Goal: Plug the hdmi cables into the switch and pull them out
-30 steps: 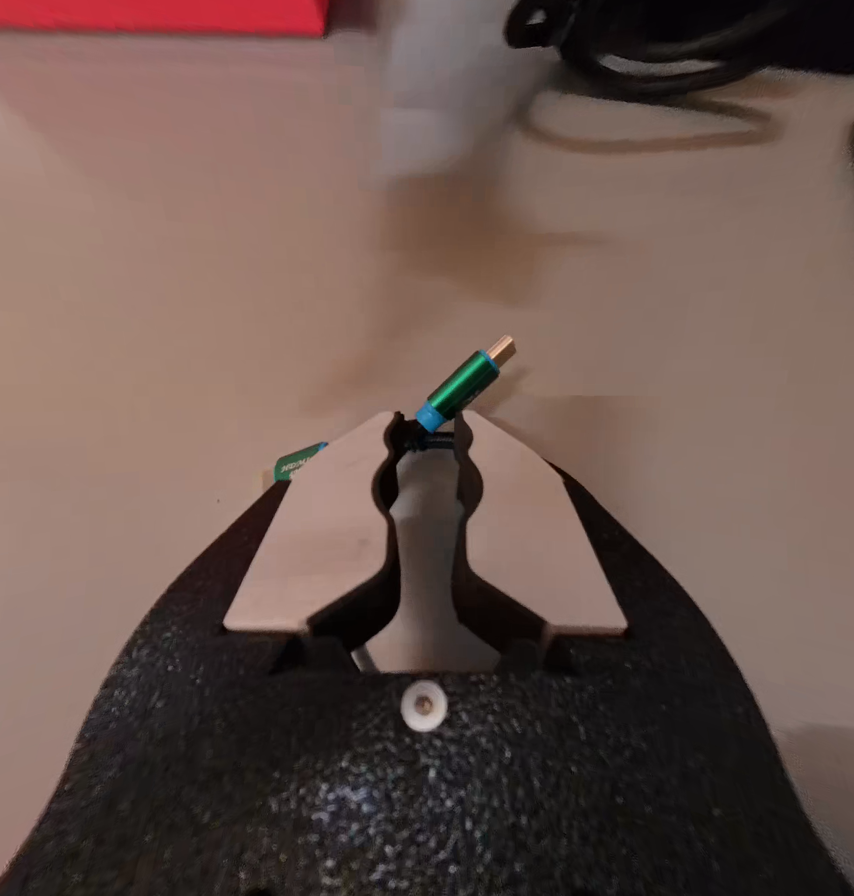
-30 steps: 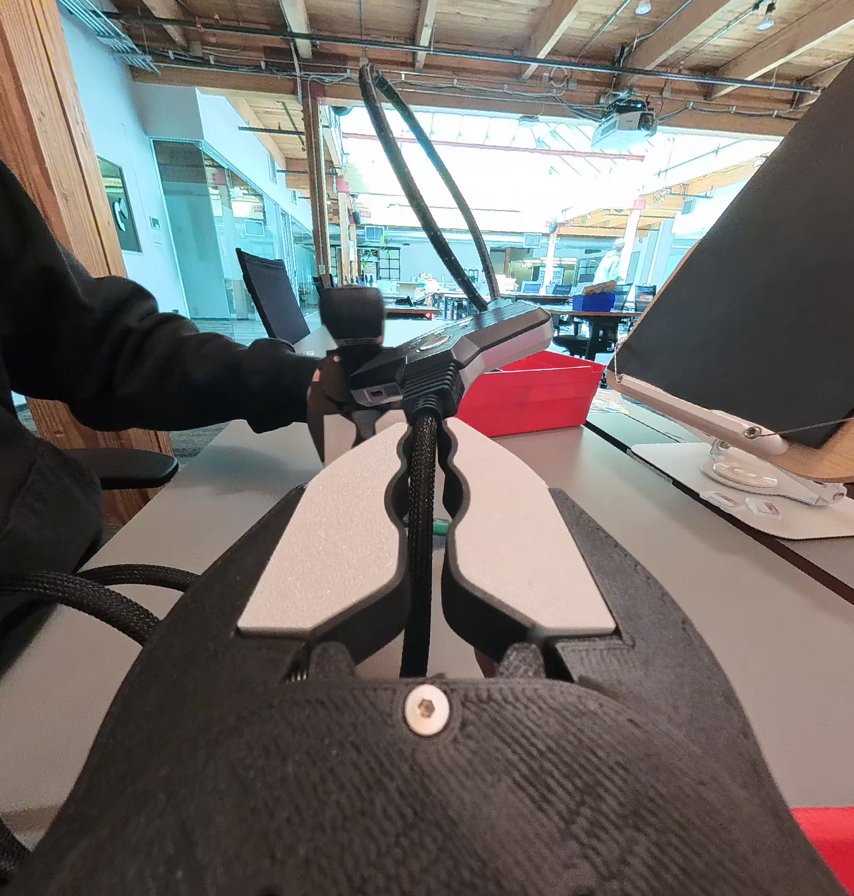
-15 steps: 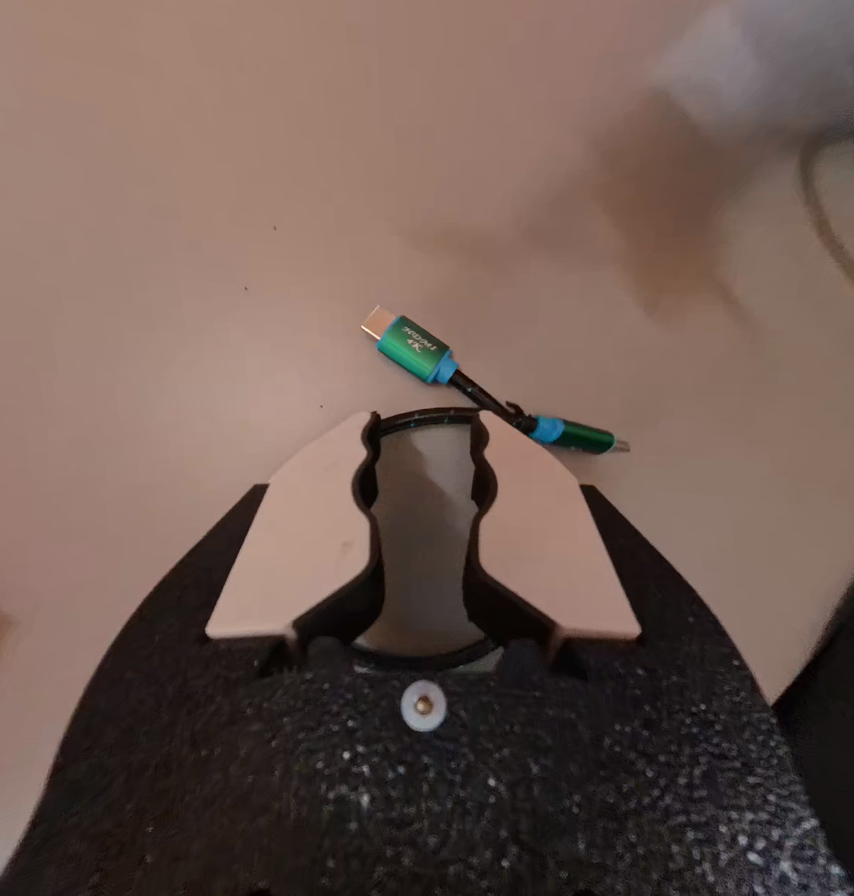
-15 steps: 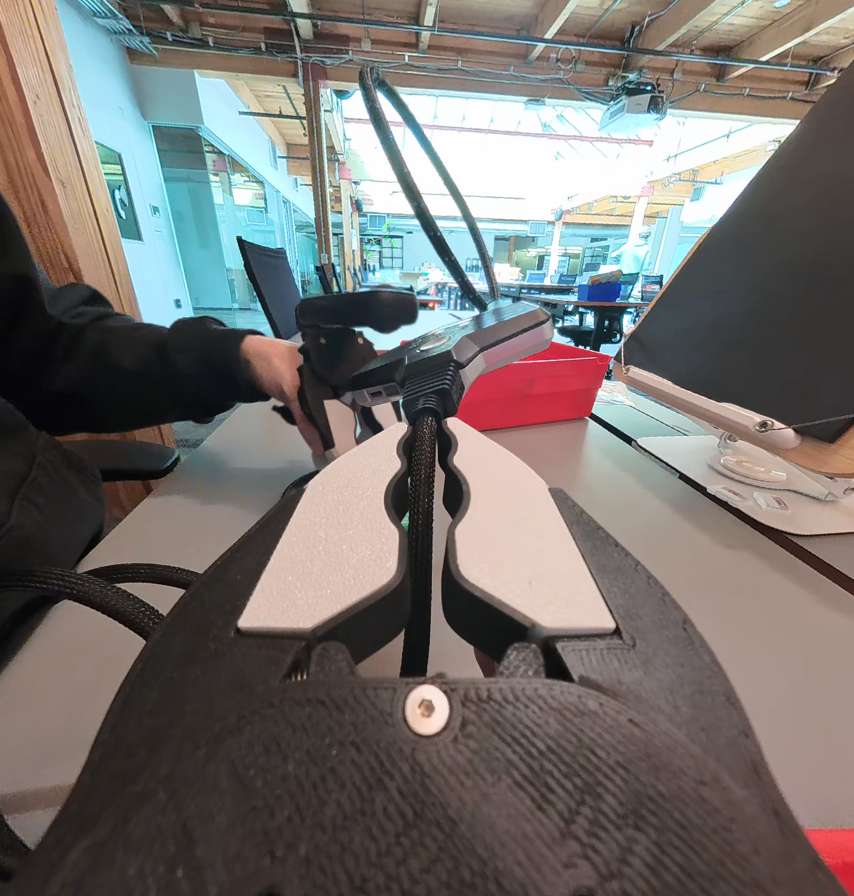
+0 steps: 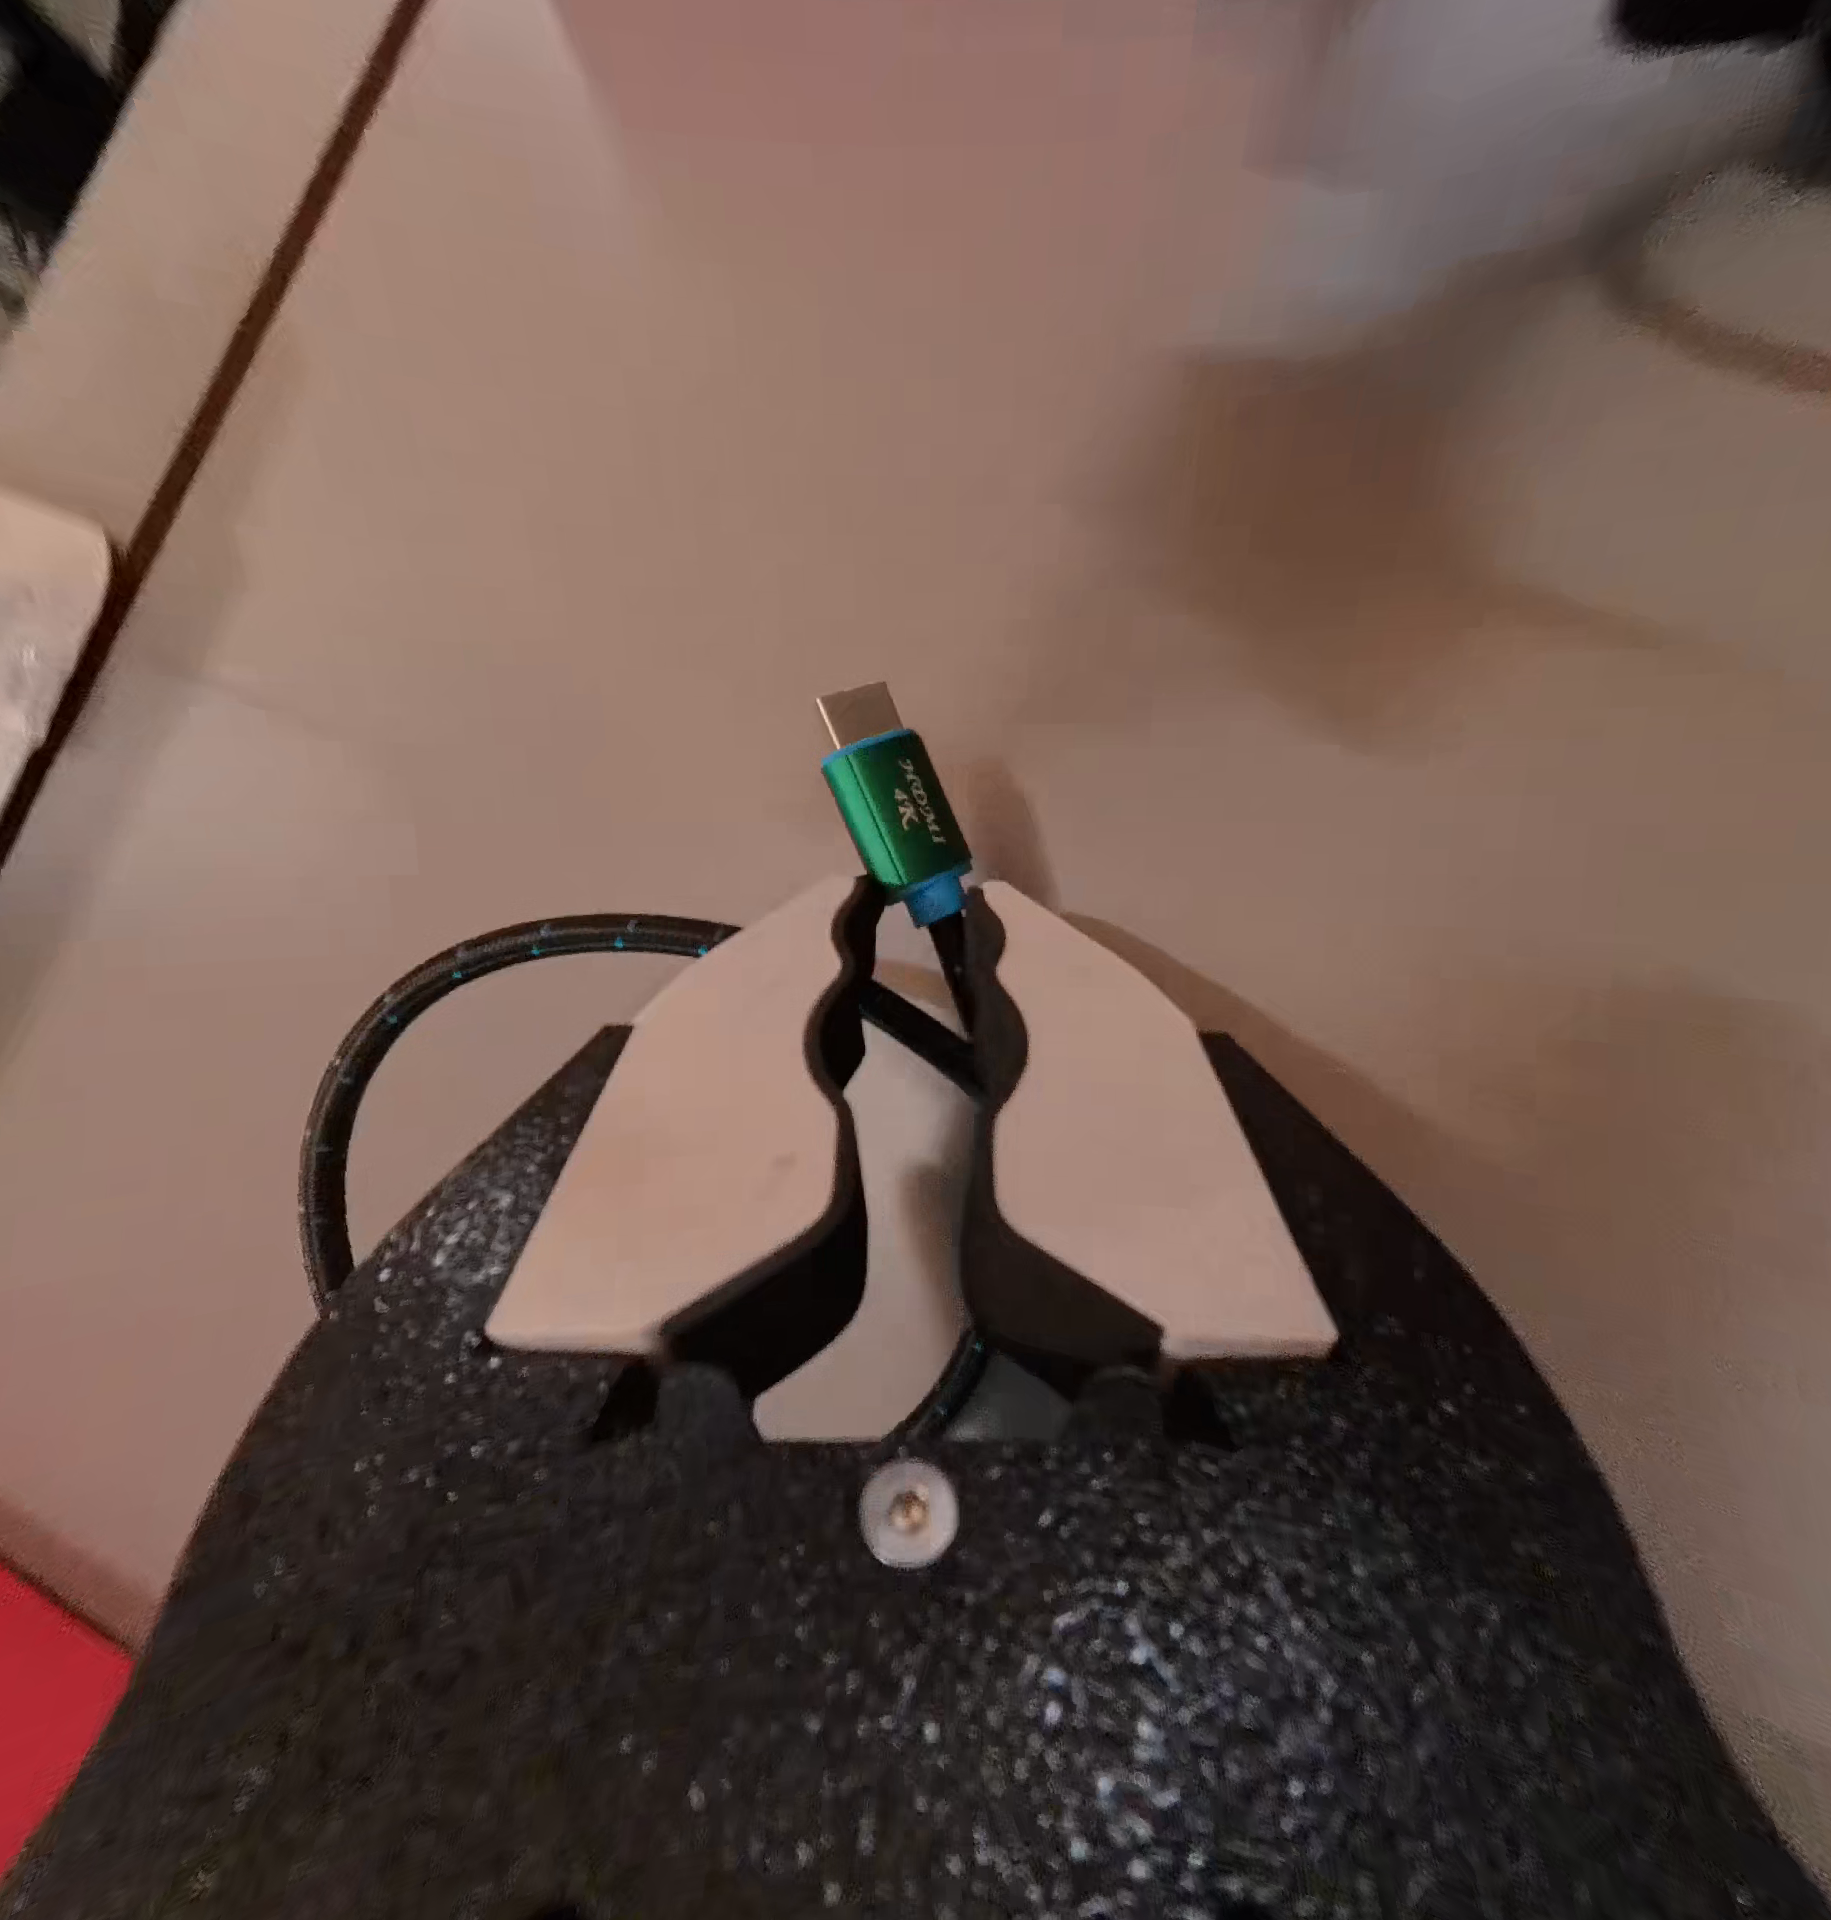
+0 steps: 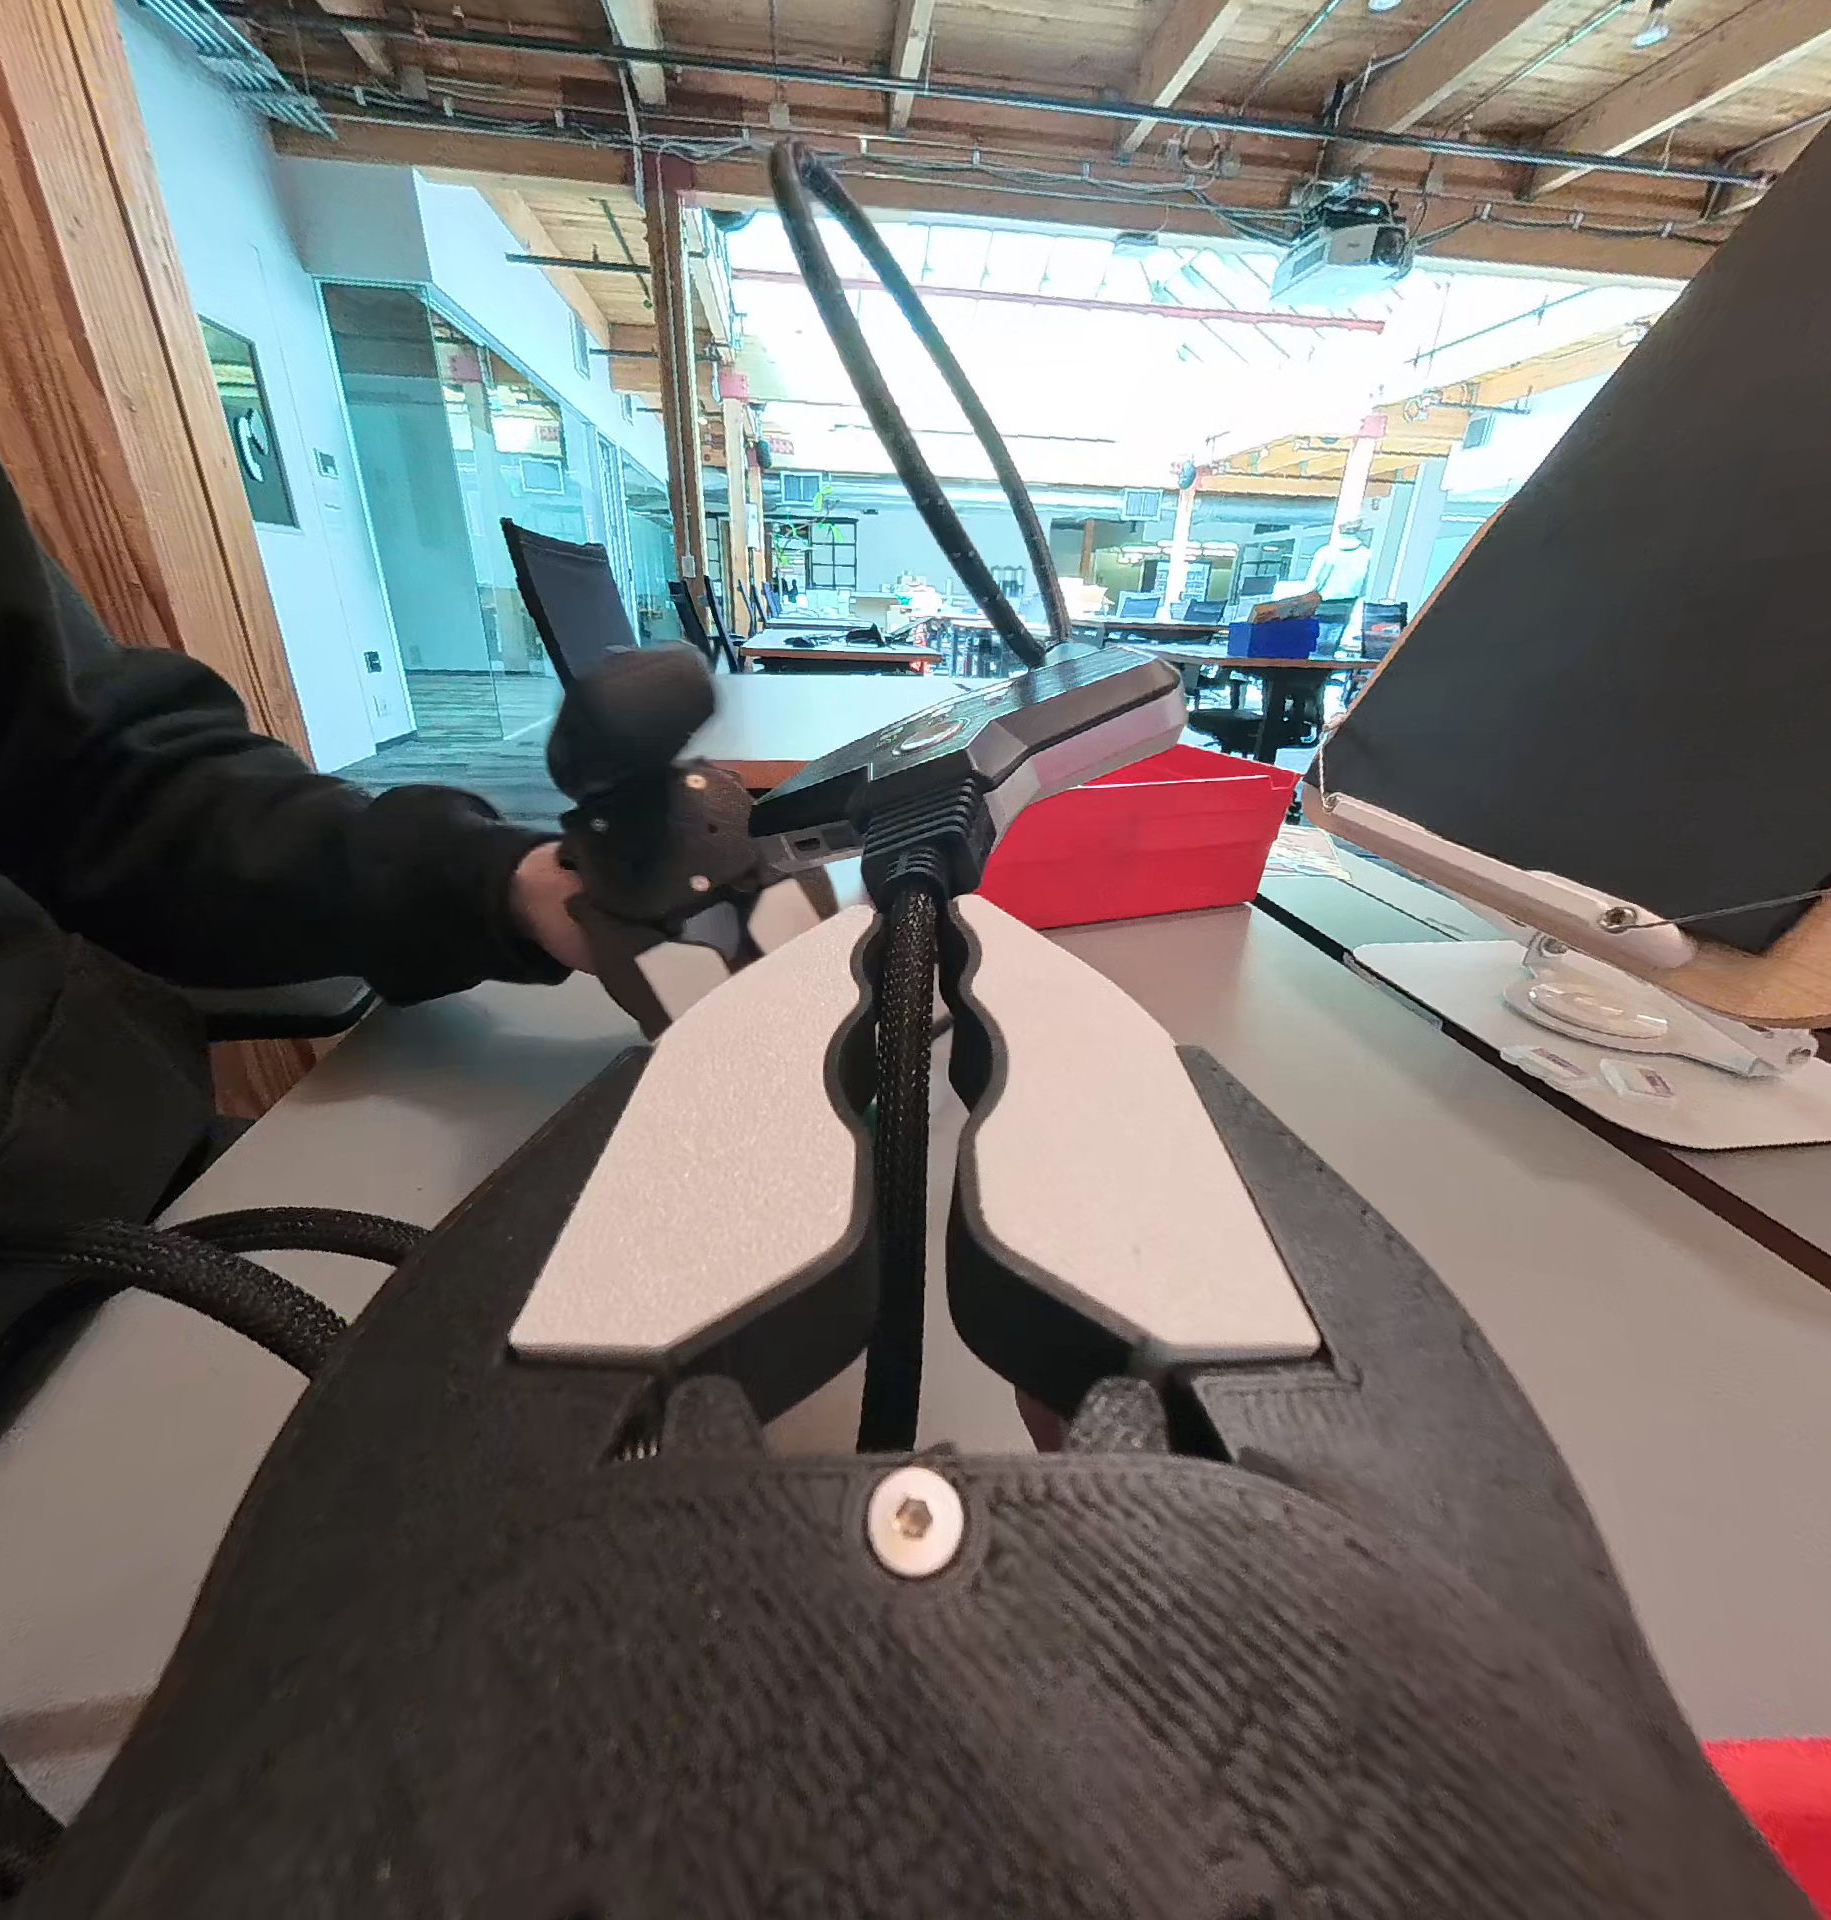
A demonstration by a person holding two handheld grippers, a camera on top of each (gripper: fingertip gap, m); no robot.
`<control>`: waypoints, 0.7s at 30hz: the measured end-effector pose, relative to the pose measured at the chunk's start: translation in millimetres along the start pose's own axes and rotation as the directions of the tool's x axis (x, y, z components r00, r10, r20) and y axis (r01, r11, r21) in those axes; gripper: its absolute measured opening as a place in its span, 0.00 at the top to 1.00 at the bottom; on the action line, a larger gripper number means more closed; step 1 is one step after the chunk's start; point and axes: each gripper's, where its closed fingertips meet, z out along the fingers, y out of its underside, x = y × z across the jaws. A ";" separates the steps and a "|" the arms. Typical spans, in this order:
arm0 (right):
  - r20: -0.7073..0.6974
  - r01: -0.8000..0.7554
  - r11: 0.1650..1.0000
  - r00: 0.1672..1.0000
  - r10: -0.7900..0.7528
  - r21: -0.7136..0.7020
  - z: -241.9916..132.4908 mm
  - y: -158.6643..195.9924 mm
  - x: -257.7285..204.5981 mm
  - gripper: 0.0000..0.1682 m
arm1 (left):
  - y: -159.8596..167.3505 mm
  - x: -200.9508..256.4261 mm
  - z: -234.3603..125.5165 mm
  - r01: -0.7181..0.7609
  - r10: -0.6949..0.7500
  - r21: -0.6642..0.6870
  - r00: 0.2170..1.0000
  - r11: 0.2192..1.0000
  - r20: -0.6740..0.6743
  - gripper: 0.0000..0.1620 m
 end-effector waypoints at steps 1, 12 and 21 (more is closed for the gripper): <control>-0.002 -0.001 1.000 1.000 0.001 0.001 -0.3 0.0 0.4 0.95 | -4.5 3.6 -2.7 -0.022 0.023 0.047 1.000 0.999 -0.016 0.90; 0.005 0.004 1.000 1.000 -0.004 -0.010 0.9 1.8 -1.1 0.95 | -1.7 41.4 -32.2 -0.077 0.181 0.262 0.897 0.962 -0.403 0.90; 0.003 0.003 1.000 1.000 -0.003 -0.010 0.0 2.0 -0.4 0.95 | 18.2 46.8 -22.5 -0.163 0.161 0.014 0.955 0.986 -0.248 0.86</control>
